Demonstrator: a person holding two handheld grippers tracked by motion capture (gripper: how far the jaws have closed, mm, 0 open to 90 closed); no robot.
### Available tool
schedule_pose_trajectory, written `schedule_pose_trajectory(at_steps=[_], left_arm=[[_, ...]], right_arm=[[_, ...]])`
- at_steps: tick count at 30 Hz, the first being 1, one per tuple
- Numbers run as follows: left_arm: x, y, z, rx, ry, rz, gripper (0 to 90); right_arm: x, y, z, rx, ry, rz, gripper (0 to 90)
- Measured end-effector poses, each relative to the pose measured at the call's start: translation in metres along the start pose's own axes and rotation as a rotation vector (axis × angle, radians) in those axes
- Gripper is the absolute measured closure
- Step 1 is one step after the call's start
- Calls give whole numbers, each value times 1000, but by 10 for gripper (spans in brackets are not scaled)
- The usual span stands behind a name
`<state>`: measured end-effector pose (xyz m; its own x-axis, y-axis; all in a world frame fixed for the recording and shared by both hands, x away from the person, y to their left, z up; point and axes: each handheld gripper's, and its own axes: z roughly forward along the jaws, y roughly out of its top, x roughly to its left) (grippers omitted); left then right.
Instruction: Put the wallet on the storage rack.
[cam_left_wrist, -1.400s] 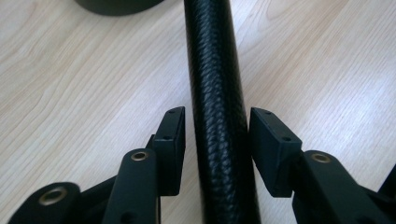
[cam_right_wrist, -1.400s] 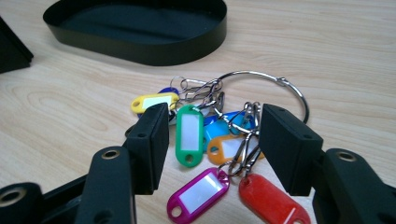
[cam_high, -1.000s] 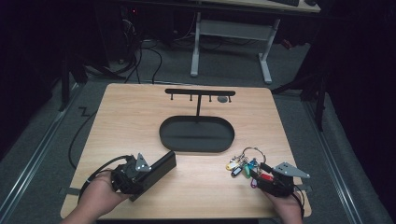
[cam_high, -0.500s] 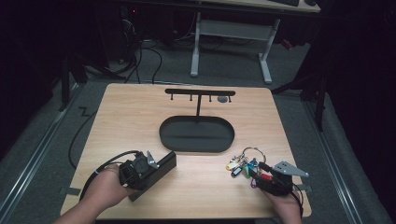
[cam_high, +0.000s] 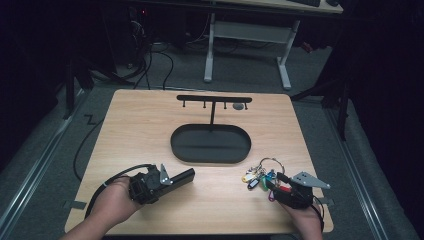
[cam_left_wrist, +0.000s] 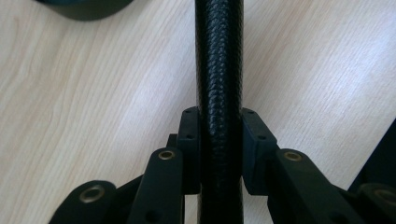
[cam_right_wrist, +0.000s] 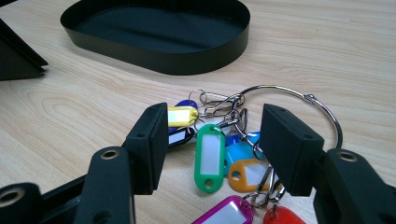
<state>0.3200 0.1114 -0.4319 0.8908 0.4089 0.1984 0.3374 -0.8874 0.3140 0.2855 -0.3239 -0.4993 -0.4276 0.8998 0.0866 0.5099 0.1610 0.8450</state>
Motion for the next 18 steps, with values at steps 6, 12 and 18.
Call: schedule_pose_trajectory(at_steps=[6,12,18], left_arm=[[2,11,-11,-31,40,52,730],[-1,27,-14,-51,97,127,730],[-5,49,-10,-44,122,232,730]], right_arm=[[-3,-2,-2,1,-6,9,434],[-5,-6,-10,-2,-15,14,434],[-8,-12,-20,-4,-32,32,435]])
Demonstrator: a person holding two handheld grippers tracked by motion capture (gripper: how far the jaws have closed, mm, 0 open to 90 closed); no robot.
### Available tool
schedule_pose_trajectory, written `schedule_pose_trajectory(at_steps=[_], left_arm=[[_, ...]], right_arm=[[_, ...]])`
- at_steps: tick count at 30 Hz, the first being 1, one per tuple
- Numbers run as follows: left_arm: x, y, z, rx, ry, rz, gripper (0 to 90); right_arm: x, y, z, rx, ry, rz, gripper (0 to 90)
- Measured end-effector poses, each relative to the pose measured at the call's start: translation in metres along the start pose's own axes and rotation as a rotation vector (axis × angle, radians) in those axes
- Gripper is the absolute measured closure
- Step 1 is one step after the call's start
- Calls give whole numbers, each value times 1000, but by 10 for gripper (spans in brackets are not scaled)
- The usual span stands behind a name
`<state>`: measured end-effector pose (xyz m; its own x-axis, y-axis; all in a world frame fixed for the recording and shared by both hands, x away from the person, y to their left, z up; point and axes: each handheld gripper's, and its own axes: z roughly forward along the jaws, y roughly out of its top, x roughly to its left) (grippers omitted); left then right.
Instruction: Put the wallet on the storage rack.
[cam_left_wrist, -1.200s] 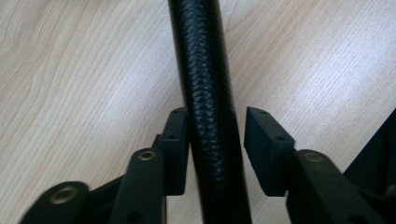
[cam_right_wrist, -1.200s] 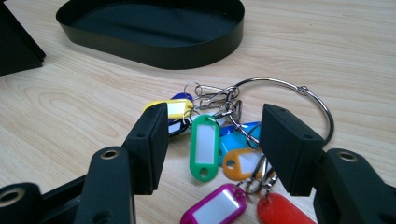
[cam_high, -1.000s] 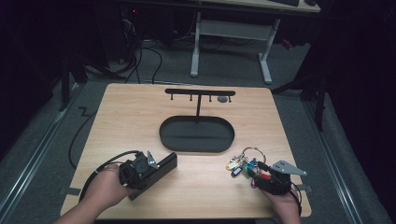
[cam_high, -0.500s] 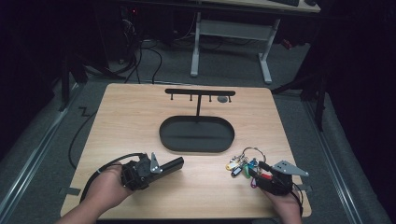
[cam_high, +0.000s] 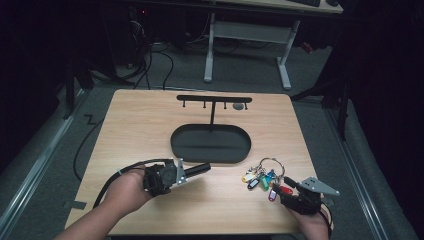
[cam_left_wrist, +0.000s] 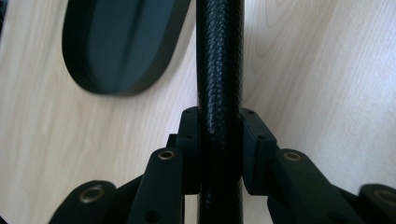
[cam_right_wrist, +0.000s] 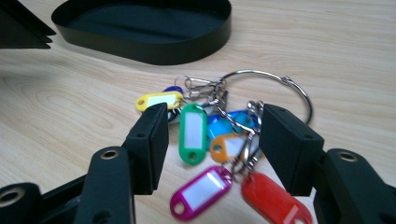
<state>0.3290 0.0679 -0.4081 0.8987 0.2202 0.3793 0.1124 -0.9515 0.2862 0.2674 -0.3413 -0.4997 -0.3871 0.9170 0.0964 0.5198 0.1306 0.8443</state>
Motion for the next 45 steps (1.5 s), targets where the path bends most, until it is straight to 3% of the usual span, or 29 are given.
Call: schedule_pose_trajectory(at_steps=[2,8,16,20,27,28,37,45], left_arm=[[4,12,3,0,12,39,730],[13,35,11,-23,51,104,730],[25,60,25,-48,84,156,730],[35,78,23,-71,131,178,730],[46,89,30,-64,194,205,730],[50,90,35,-58,225,218,730],[58,92,55,-66,319,258,729],[65,97,82,-52,347,288,731]], right_arm=[[-4,-3,-7,-7,-13,14,435],[-8,-9,-16,-12,-32,32,435],[-10,-9,-17,-15,-31,37,435],[-10,-9,-17,-16,-28,40,435],[-10,-9,-16,-17,-22,41,435],[-10,-9,-16,-17,-21,43,435],[-10,-11,-15,-14,-12,49,434],[-12,-13,-20,-26,-13,60,434]])
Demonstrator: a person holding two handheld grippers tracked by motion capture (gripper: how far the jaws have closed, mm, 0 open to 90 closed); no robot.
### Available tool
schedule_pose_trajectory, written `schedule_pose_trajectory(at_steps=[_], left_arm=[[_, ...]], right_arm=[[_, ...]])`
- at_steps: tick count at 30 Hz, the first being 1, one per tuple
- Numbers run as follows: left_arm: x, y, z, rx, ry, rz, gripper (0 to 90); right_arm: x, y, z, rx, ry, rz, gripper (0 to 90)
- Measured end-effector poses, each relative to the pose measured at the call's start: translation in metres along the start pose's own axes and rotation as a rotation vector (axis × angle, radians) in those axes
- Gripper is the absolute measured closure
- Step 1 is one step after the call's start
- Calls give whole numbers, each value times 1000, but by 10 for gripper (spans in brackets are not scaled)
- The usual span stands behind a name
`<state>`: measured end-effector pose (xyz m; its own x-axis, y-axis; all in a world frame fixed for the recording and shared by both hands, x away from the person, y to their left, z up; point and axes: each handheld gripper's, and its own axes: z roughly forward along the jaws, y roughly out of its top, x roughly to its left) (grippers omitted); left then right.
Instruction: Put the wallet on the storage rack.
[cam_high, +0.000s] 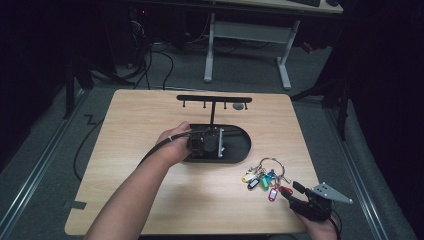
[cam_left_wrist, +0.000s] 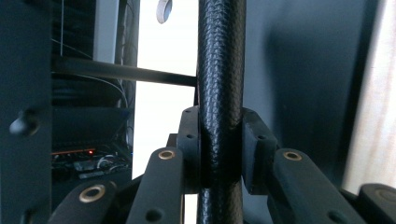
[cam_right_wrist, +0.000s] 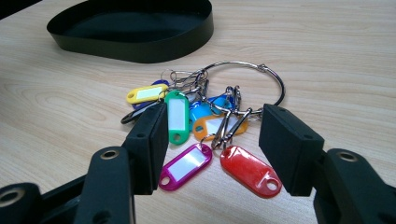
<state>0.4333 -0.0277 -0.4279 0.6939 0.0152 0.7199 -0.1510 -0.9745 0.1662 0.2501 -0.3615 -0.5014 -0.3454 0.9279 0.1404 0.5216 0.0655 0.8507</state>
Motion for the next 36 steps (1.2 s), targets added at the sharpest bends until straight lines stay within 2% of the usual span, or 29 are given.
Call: schedule_pose_trajectory(at_steps=[4,5,10,16,19,24,29,34,36], left_arm=[[0,0,13,14,-2,12,735],[0,-1,19,23,8,19,734],[1,-3,28,5,7,7,735],[-4,-4,43,18,0,25,735],[-4,-6,45,23,-5,17,735],[-9,-10,50,25,-10,27,734],[-13,-13,57,74,-23,33,732],[-17,-15,58,79,-32,30,730],[-19,-14,58,90,-50,27,726]], right_arm=[[-1,0,-1,-5,2,9,434],[-2,-1,-2,-9,3,9,434],[-3,-1,-2,-7,3,18,435],[-5,-2,-1,-4,4,26,436],[-6,-2,-1,-4,3,29,436],[-5,-2,0,-1,4,31,436],[-5,-3,1,2,6,25,436],[-4,-3,2,6,5,24,436],[-4,-3,2,8,6,26,436]])
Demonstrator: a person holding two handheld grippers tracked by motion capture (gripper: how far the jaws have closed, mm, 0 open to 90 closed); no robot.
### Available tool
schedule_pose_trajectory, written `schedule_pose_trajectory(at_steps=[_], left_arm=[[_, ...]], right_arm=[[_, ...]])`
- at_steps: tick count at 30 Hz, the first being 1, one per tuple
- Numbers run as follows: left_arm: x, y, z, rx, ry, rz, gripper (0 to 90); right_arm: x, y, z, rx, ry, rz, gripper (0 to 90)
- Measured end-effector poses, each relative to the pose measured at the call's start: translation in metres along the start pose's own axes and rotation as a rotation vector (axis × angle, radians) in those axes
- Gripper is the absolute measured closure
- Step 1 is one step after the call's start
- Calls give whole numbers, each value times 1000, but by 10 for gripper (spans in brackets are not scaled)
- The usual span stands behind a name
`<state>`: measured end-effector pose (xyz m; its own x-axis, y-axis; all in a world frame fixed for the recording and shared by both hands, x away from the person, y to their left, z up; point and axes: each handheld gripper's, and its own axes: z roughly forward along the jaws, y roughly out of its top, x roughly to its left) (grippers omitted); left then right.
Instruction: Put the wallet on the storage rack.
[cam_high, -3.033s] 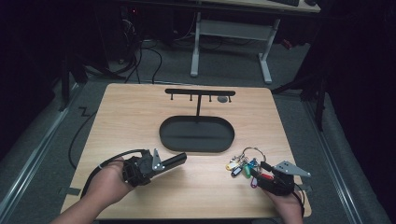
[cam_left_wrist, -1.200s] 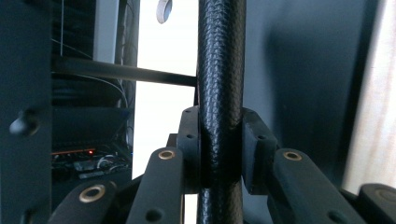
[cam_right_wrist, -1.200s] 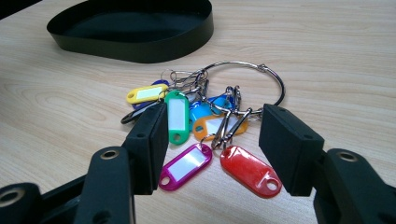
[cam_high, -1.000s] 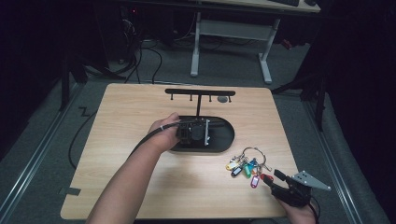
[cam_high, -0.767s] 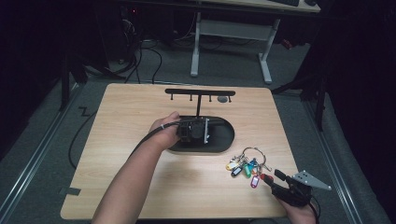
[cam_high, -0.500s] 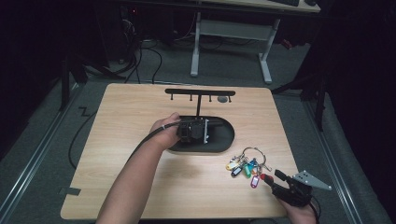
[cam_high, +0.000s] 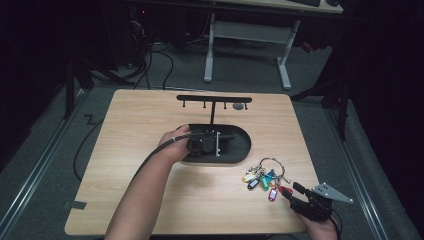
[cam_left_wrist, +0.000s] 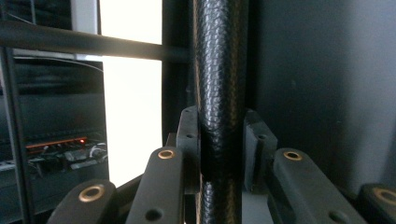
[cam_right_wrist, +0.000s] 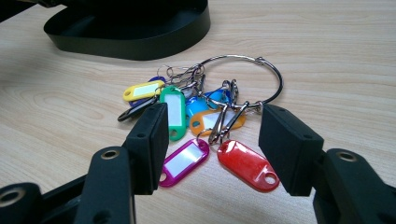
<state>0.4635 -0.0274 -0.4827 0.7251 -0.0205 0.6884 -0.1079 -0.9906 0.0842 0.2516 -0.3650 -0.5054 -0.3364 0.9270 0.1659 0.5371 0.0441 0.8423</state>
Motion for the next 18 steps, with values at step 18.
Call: schedule_pose_trajectory(at_steps=[18], left_arm=[[-9,0,-19,-1,-124,-29,570]], right_arm=[[1,3,1,-2,5,-9,435]])
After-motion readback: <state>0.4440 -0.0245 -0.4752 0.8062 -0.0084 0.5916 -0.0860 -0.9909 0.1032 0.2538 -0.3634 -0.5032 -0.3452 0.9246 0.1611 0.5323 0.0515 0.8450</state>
